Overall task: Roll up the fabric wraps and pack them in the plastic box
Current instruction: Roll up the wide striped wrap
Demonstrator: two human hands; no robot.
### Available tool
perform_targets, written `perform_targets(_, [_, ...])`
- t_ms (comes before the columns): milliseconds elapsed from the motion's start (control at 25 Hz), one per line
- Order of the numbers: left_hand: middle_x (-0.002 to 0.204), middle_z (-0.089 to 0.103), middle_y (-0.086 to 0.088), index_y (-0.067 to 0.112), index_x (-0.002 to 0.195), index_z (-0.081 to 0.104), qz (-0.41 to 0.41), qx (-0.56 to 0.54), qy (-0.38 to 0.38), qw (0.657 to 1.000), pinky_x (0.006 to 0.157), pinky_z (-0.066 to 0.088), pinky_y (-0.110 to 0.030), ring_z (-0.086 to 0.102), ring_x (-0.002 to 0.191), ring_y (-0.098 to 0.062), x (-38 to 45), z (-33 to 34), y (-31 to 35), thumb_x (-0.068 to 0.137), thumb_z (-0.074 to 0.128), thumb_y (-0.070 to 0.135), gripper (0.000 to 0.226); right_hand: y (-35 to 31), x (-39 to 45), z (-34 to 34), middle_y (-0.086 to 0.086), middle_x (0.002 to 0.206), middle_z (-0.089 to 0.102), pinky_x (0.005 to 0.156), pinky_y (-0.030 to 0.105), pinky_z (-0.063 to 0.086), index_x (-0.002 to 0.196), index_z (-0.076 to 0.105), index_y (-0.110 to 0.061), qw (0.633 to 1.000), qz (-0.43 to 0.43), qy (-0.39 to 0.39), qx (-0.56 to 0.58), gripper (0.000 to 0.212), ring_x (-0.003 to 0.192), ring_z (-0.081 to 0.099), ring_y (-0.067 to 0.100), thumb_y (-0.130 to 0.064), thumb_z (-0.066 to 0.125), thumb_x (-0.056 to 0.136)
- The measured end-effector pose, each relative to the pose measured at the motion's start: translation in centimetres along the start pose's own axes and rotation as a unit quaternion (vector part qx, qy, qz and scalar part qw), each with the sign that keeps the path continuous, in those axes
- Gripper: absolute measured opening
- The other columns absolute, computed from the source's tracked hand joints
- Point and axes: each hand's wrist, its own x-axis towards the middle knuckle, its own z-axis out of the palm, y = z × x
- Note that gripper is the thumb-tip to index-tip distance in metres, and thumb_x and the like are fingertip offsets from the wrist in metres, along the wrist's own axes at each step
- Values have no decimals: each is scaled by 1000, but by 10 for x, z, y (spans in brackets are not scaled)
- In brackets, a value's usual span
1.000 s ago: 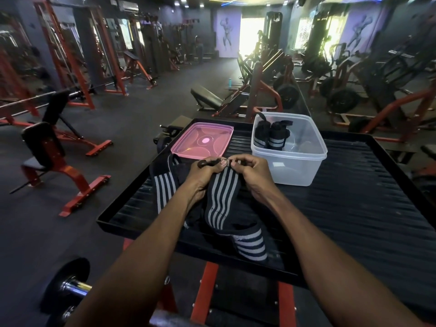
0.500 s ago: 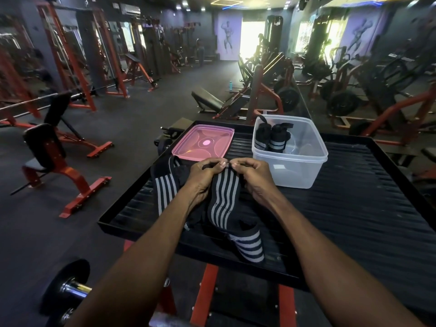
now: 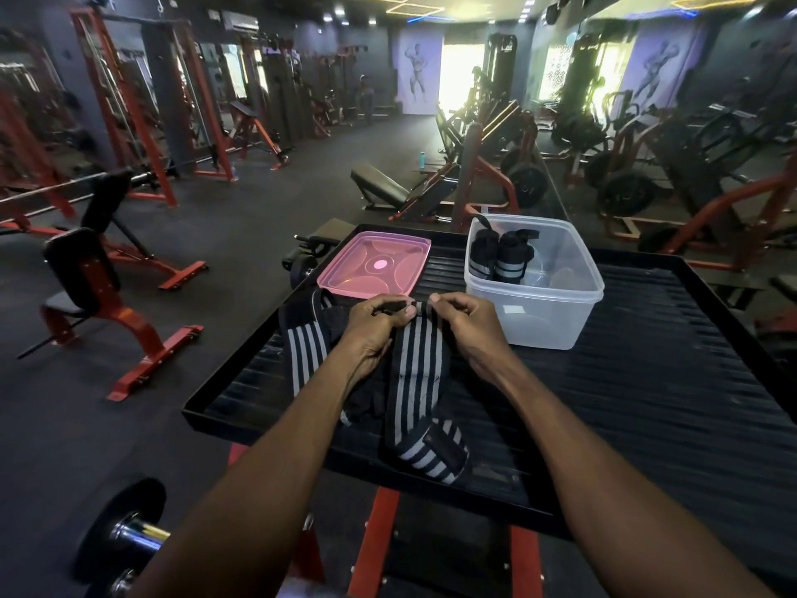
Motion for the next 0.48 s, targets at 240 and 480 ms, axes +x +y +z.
perform_targets(240, [90, 74, -17, -1, 98, 69, -79, -86, -26, 993, 77, 62, -35, 73, 80, -23, -1, 1, -1, 84, 74, 4, 15, 3, 3, -3, -1, 91, 75, 89, 28, 55, 90, 77, -15, 996, -62, 16, -64, 14, 92, 71, 16, -3, 70, 88])
perform_targets(480, [87, 74, -4, 14, 82, 75, -27, 6, 11, 1000, 84, 54, -36, 68, 85, -19, 4, -3, -4, 84, 71, -5, 20, 7, 3, 1, 1, 88, 74, 81, 29, 52, 90, 74, -13, 998, 4, -17, -65, 10, 84, 66, 13, -17, 66, 95])
